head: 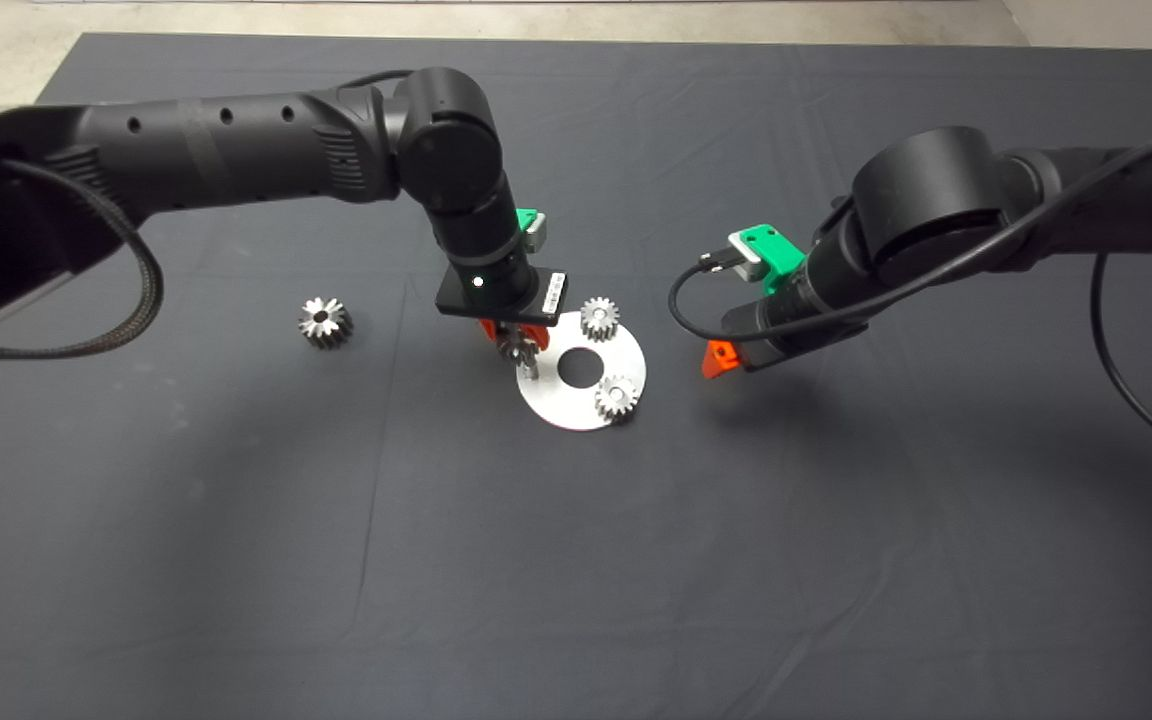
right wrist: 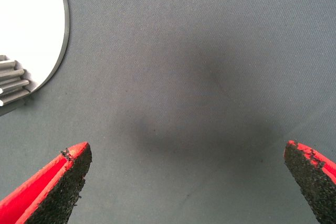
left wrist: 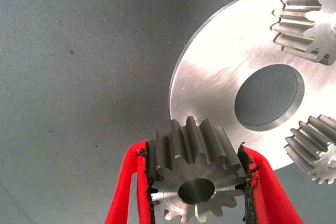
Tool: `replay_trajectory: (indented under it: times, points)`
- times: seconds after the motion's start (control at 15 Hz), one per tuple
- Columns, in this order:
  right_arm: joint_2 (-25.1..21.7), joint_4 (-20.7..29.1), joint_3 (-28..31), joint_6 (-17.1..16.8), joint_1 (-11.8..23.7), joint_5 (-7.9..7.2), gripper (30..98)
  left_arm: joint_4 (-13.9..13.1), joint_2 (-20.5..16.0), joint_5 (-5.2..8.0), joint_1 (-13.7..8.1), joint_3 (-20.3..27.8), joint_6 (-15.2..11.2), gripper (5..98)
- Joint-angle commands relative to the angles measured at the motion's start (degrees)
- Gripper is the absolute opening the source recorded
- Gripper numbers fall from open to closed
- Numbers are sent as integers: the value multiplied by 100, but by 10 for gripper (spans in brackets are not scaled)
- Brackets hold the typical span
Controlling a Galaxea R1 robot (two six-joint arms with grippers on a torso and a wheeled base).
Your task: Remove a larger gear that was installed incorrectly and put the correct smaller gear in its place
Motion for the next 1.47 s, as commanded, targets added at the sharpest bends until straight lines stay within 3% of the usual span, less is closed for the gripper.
replay_trajectory:
  times: [0.0,0.2,0.4,0.87,1.4]
  points:
    - [10,11,-24,-49,111,-660,970,-93,22,10,-80,133,-172,256]
    - [-17,11,-24,-59,120,-652,969,-84,22,15,-54,222,-255,254]
    - [-8,20,-24,-63,129,-652,970,-80,22,19,131,314,-365,255]
    - [31,20,-22,-54,146,-643,970,-75,22,10,138,253,-347,250]
    - [40,29,-6,-54,137,-643,970,-75,101,-86,96,-107,-211,249]
